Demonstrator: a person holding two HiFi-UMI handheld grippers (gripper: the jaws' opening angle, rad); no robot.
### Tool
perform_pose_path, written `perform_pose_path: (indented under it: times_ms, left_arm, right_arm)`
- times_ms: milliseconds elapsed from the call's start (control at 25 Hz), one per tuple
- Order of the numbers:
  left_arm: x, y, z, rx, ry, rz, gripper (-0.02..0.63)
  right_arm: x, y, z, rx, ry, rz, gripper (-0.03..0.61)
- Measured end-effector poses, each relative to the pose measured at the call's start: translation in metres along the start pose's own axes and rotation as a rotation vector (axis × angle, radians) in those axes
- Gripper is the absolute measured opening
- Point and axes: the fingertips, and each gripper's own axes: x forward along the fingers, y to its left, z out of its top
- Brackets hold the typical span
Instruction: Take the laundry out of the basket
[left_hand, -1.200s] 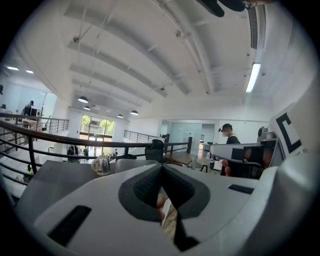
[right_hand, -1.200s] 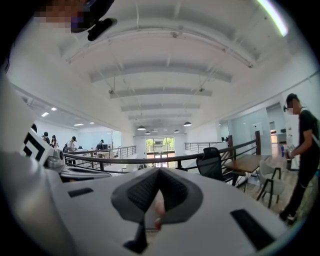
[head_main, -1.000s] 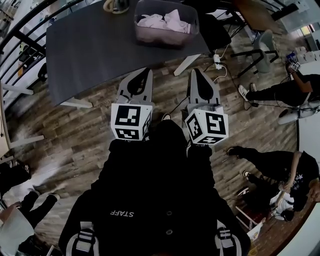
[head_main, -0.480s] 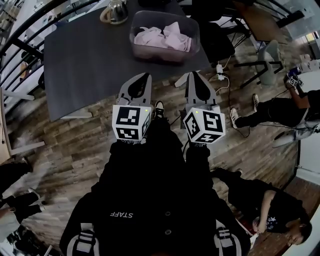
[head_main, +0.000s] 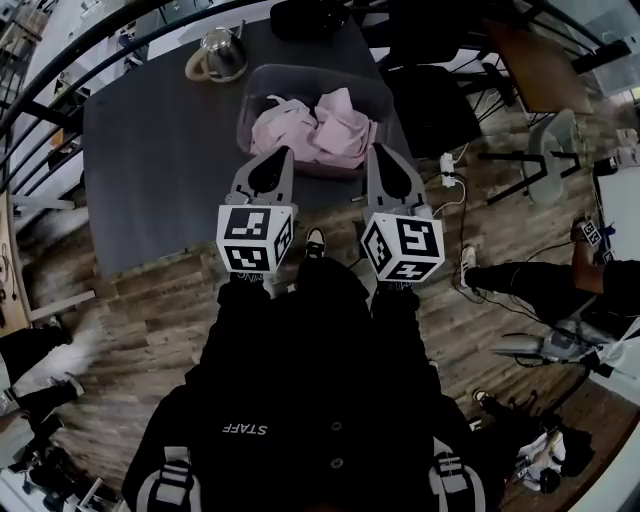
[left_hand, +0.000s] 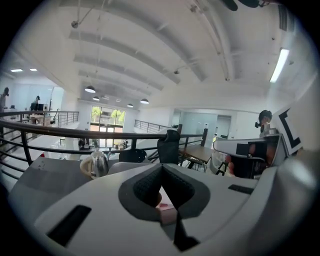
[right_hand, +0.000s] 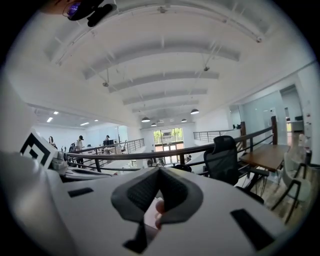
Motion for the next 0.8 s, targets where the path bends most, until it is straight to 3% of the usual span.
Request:
perform_pose_path:
  times_ms: [160,400,800]
  left_arm:
    - [0.038,0.016,-0.005,-0.019,0.056,0.058,0.002]
    - [0.067,0.033,-0.021,-0.031,0.126,0.08,0.0]
    - [0.104,0.059,-0.045,-0.038,0.243,0.01,0.002]
  right_arm:
    - [0.034,-0.021,-0.008,0.009,0.036,0.037,0.014]
    - [0.072,-0.032,-0.029,0.016,0.117,0.063,0.014]
    - [0.11,-0.029,-0.064,0.0,0.251,0.032,0.014]
